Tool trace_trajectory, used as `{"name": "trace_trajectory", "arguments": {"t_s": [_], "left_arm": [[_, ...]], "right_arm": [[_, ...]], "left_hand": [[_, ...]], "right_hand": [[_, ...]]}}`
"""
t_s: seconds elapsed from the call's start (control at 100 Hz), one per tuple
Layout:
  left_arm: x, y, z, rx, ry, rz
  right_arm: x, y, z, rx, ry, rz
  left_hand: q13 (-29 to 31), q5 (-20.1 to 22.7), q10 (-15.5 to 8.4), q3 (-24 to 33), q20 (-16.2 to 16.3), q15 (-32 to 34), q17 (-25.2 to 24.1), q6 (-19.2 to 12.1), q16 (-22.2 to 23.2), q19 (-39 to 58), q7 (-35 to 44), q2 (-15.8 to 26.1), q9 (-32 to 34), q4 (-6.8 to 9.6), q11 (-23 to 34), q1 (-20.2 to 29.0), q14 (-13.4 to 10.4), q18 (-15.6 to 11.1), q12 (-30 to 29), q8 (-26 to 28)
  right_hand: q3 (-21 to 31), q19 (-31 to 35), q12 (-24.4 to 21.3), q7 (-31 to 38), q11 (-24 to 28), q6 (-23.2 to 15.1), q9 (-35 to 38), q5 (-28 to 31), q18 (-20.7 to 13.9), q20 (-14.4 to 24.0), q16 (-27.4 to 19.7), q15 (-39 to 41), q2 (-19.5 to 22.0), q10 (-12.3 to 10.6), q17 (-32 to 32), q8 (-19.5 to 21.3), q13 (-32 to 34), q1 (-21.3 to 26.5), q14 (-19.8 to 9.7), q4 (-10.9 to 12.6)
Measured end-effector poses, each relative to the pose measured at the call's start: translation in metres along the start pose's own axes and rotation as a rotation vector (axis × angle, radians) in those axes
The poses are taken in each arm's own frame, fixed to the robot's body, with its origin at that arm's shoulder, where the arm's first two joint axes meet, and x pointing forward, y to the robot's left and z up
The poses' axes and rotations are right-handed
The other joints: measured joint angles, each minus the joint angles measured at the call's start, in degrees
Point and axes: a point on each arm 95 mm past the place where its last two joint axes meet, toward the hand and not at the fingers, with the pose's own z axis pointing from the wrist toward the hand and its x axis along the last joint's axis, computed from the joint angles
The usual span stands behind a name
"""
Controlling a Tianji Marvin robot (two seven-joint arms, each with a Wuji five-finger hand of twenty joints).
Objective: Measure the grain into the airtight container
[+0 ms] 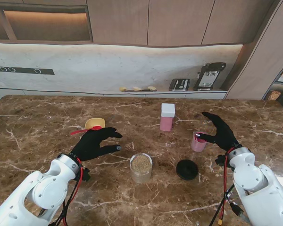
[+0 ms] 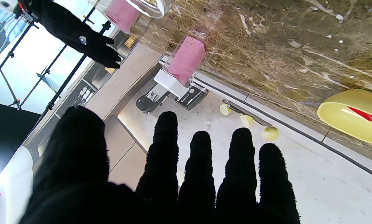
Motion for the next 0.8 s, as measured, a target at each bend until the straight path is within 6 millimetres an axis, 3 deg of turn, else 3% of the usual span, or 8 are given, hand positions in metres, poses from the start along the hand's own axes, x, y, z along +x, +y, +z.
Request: {"name": "trace_trajectory", "arguments": {"t_s": [0.12,0.24,0.3,0.39,0.48,0.59,0.69,0.8], "left_arm": [[0.0,0.002,0.001,0.003,0.008,-0.006],[0.001,0.004,0.002,-0.002,0.013,-0.016],[0.001,0.005,0.002,-0.006,0.016,-0.03],[0.001,0.008,0.003,-0.01,0.019,-0.032],[0.002,0.012,0.003,-0.015,0.022,-0.029],[0.002,0.016,0.003,-0.024,0.024,-0.03],[0.002,0.017,0.003,-0.027,0.024,-0.032],[0.002,0.018,0.002,-0.028,0.02,-0.034]], "right_arm": [[0.02,0.018,0.002,0.008,0.056,-0.096],[0.039,0.031,0.007,0.026,0.093,-0.17],[0.048,0.037,0.01,0.024,0.107,-0.182],[0.06,0.041,0.019,0.041,0.122,-0.229],[0.074,0.043,0.032,0.06,0.141,-0.292],[0.09,0.042,0.049,0.081,0.146,-0.323],[0.102,0.04,0.066,0.101,0.14,-0.372],[0.113,0.037,0.082,0.165,0.132,-0.398]], "left_hand": [[-2.6,-1.4,-0.3,0.0,-0.7,-0.7,0.0,0.7,-0.8,0.0,-1.7,-1.4,-2.8,0.0,-0.2,0.1,-1.4,-2.6,-0.7,-1.6],[-7.5,-7.7,-1.7,0.0,-1.9,-2.7,-0.5,0.7,-2.6,-1.3,-6.1,-1.7,-8.2,0.0,-1.1,0.1,-3.5,-2.8,-1.8,-4.9],[-7.6,-8.4,-2.2,0.0,-3.1,-3.2,-0.7,0.7,-3.0,-3.1,-7.0,-2.1,-9.2,0.0,-0.8,0.1,-4.2,-3.6,-2.0,-5.8],[-9.0,-8.5,-2.4,0.0,-3.9,-3.4,-0.7,0.7,-3.1,-5.0,-7.1,-2.4,-10.0,0.0,-0.9,0.0,-4.3,-4.5,-2.0,-6.4],[-9.0,-8.5,-2.4,0.0,-4.6,-3.5,-0.7,0.7,-3.2,-5.2,-7.4,-2.4,-10.0,0.0,-0.9,0.0,-4.6,-4.6,-2.0,-6.4],[-9.0,-8.5,-2.7,0.0,-4.7,-3.4,-0.7,0.7,-3.2,-5.6,-7.6,-2.5,-10.9,0.64,-1.2,0.0,-4.9,-4.7,-2.0,-6.4],[-9.0,-8.5,-2.7,0.0,-4.7,-3.5,-0.7,0.7,-3.3,-5.7,-7.6,-3.0,-10.9,0.64,-1.2,0.0,-4.9,-4.7,-2.0,-6.4],[-9.0,-8.5,-2.7,0.0,-4.7,-3.5,-0.7,0.7,-3.5,-5.8,-7.6,-3.0,-10.9,0.64,-1.3,0.0,-5.0,-4.7,-2.0,-6.4]], "right_hand": [[0.1,1.1,0.0,0.1,-0.1,0.0,1.4,0.9,0.0,0.7,1.4,1.9,0.0,0.0,0.0,0.8,0.0,0.0,0.3,0.0],[0.1,6.0,0.0,0.1,0.0,0.1,2.9,0.9,0.5,6.6,1.5,3.5,-0.1,0.0,-0.9,0.8,1.7,1.0,1.0,0.0],[0.1,8.4,-0.7,0.7,-0.4,0.7,4.4,0.9,0.8,8.5,1.2,3.5,-0.1,0.0,-0.6,0.8,4.0,1.2,1.0,0.0],[0.1,8.9,-2.3,0.8,-0.8,1.5,5.8,0.9,1.4,8.5,-0.9,3.4,-0.6,0.0,2.5,0.8,5.6,1.8,1.1,0.1],[-0.2,9.5,-3.7,0.8,-1.2,1.6,5.8,1.0,1.5,8.1,-2.4,3.4,-0.9,0.6,4.9,0.8,6.9,4.7,2.9,0.1],[-0.2,9.5,-4.2,0.8,-1.3,3.0,5.8,1.0,2.3,7.1,-2.6,3.4,-0.9,1.2,6.8,0.8,6.9,4.9,4.8,0.1],[-0.8,11.1,-4.9,0.8,-1.3,5.3,5.6,0.8,4.9,5.7,-3.0,4.1,-1.5,2.1,9.0,0.8,6.9,8.3,7.5,0.1],[-1.0,11.7,-4.9,0.7,-1.4,6.6,2.8,-1.0,6.5,4.3,-3.0,4.1,-1.5,3.2,9.8,0.8,6.9,8.4,9.1,0.1]]}}
